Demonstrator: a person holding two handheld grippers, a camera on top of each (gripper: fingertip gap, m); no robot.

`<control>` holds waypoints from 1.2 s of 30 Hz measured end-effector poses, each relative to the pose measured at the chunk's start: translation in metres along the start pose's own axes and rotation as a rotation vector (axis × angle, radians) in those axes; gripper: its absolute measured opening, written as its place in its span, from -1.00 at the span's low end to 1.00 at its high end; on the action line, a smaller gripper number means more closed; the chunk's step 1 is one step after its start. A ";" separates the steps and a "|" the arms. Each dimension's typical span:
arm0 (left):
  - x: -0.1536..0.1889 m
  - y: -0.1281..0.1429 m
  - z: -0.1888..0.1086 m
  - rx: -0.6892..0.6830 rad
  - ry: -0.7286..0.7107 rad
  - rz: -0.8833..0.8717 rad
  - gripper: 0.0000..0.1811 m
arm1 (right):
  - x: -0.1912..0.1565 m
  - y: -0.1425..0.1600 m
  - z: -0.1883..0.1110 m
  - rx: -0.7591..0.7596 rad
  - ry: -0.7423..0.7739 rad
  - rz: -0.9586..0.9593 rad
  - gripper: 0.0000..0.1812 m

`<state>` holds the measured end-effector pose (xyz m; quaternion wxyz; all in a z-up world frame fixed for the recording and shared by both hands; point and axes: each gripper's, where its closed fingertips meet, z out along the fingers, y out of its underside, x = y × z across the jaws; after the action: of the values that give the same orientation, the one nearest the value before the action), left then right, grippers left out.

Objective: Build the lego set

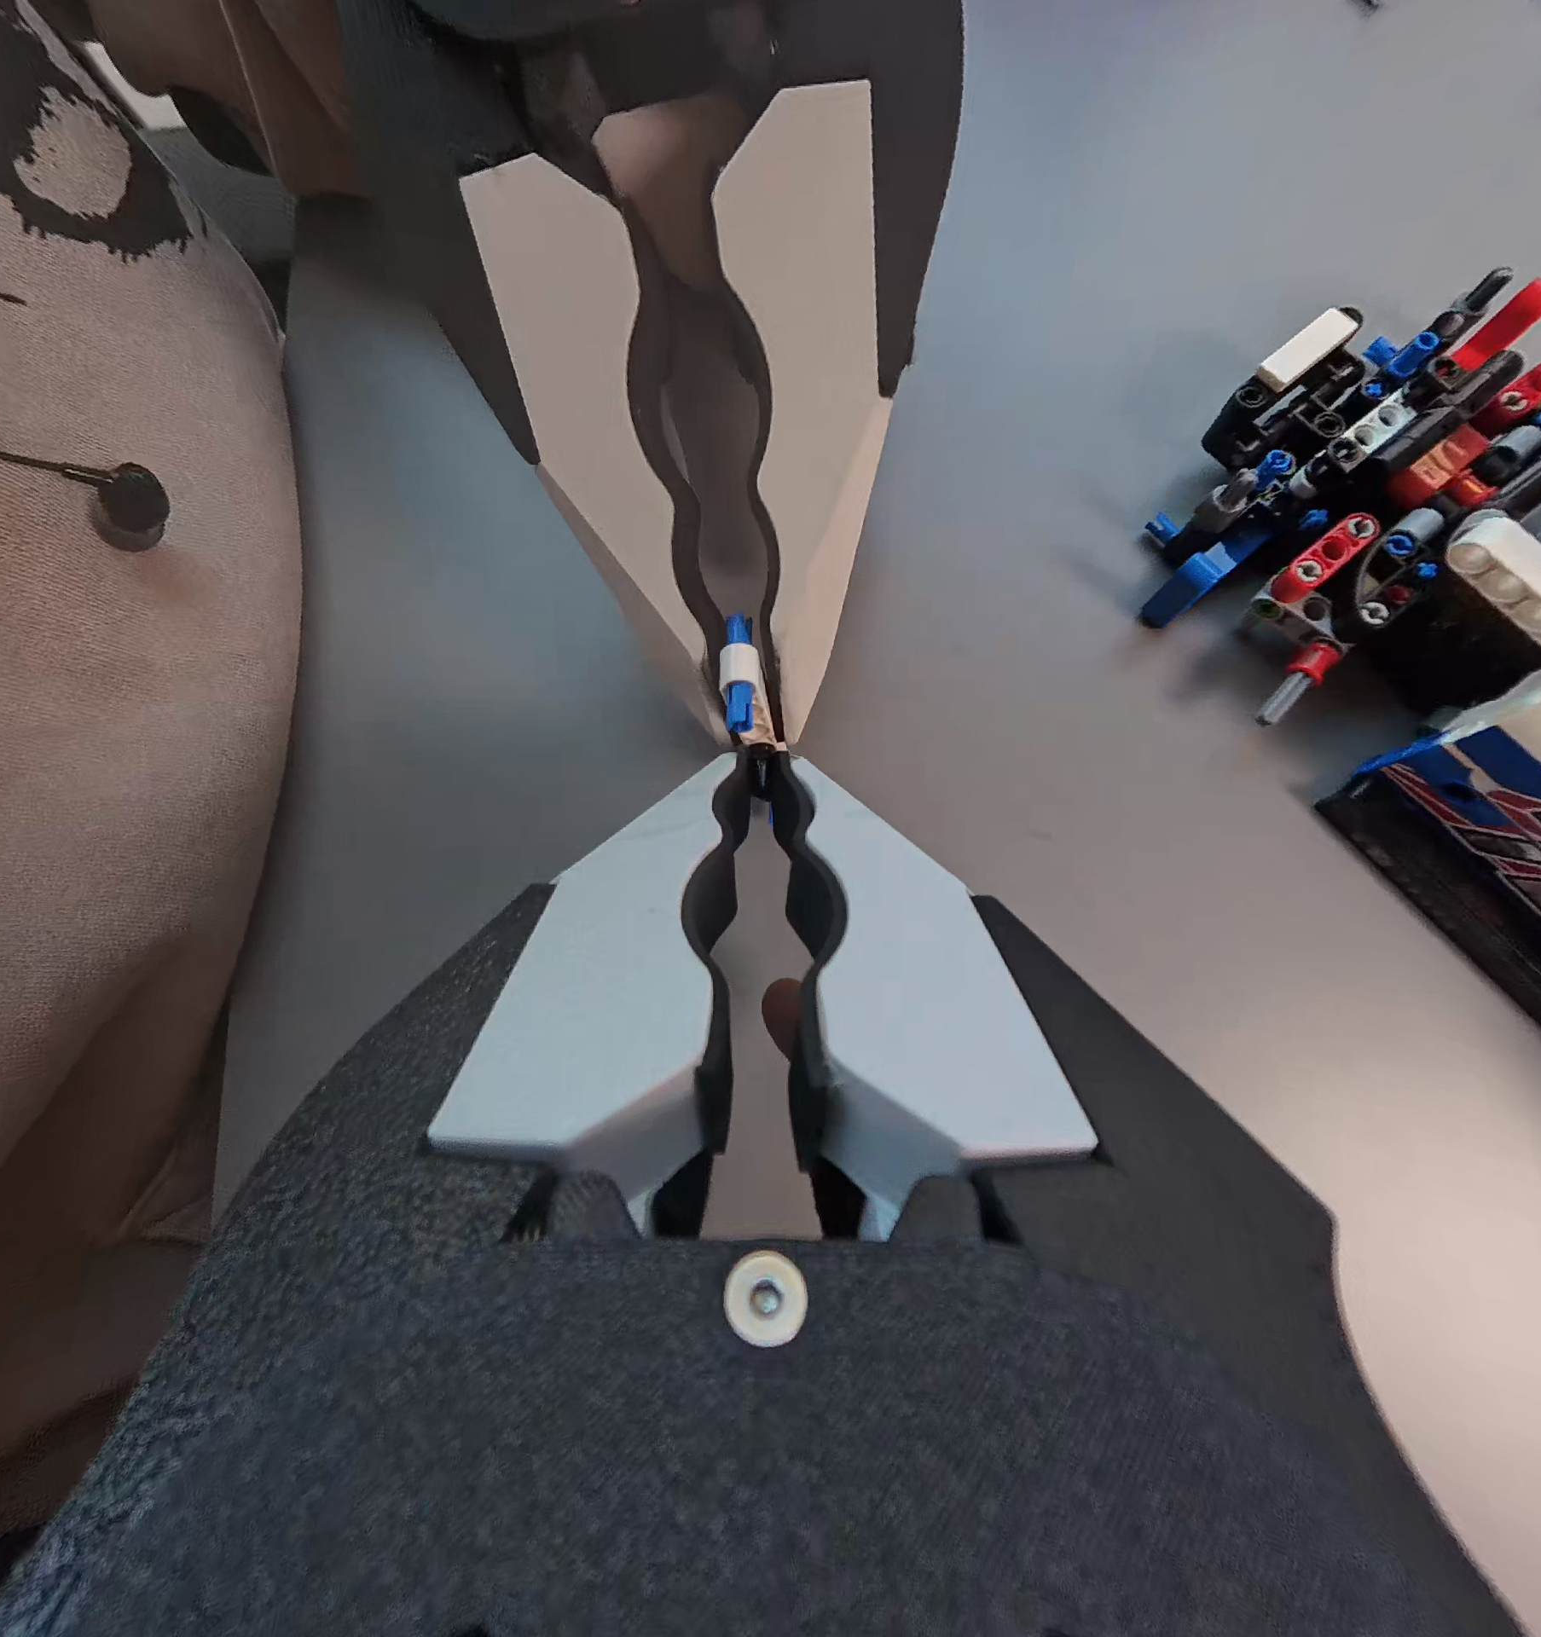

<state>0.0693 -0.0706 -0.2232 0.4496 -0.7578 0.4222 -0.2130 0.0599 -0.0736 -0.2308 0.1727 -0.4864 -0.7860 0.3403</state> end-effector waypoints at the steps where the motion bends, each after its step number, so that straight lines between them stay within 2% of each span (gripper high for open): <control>1: -0.001 -0.002 -0.002 0.020 0.001 -0.017 -0.94 | 0.001 -0.003 -0.002 0.040 0.002 0.017 -0.98; 3: -0.004 -0.009 -0.005 0.072 0.020 -0.069 -0.94 | 0.003 -0.008 -0.007 0.133 0.003 0.052 -0.98; 8: -0.011 -0.017 -0.009 0.160 0.069 -0.204 -0.94 | 0.008 -0.015 -0.013 0.209 0.069 0.050 -0.96; 10: -0.023 -0.026 -0.014 0.232 0.067 -0.323 -0.94 | 0.020 -0.022 -0.023 0.262 0.153 0.053 -0.92; 12: -0.037 -0.032 -0.021 0.315 0.062 -0.477 -0.94 | 0.027 -0.031 -0.033 0.315 0.233 0.065 -0.71; 13: -0.045 -0.032 -0.024 0.348 0.048 -0.542 -0.94 | 0.031 -0.036 -0.036 0.335 0.290 0.066 -0.66; 17: -0.055 -0.040 -0.031 0.459 0.078 -0.734 -0.93 | 0.044 -0.051 -0.035 0.373 0.590 0.048 -0.65; 20: -0.056 -0.041 -0.032 0.494 0.096 -0.807 -0.93 | 0.054 -0.052 -0.033 0.307 0.720 0.011 -0.80; 26: -0.057 -0.039 -0.038 0.540 0.212 -0.967 -0.92 | 0.054 -0.056 -0.028 0.259 0.677 -0.041 -0.81; 28: -0.060 -0.039 -0.041 0.542 0.195 -0.952 -0.87 | 0.054 -0.053 -0.026 0.224 0.667 -0.084 -0.81; 32: -0.059 -0.034 -0.039 0.479 0.140 -0.902 -0.93 | 0.052 -0.051 -0.022 0.187 0.652 -0.146 -0.84; 36: -0.062 -0.030 -0.037 0.478 0.146 -0.959 -0.93 | 0.054 -0.050 -0.019 0.163 0.640 -0.187 -0.84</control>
<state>0.0228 -0.0306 -0.1747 0.4312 -0.7255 -0.0013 -0.5364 0.0141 -0.0336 -0.1855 0.4796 -0.4789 -0.7032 0.2149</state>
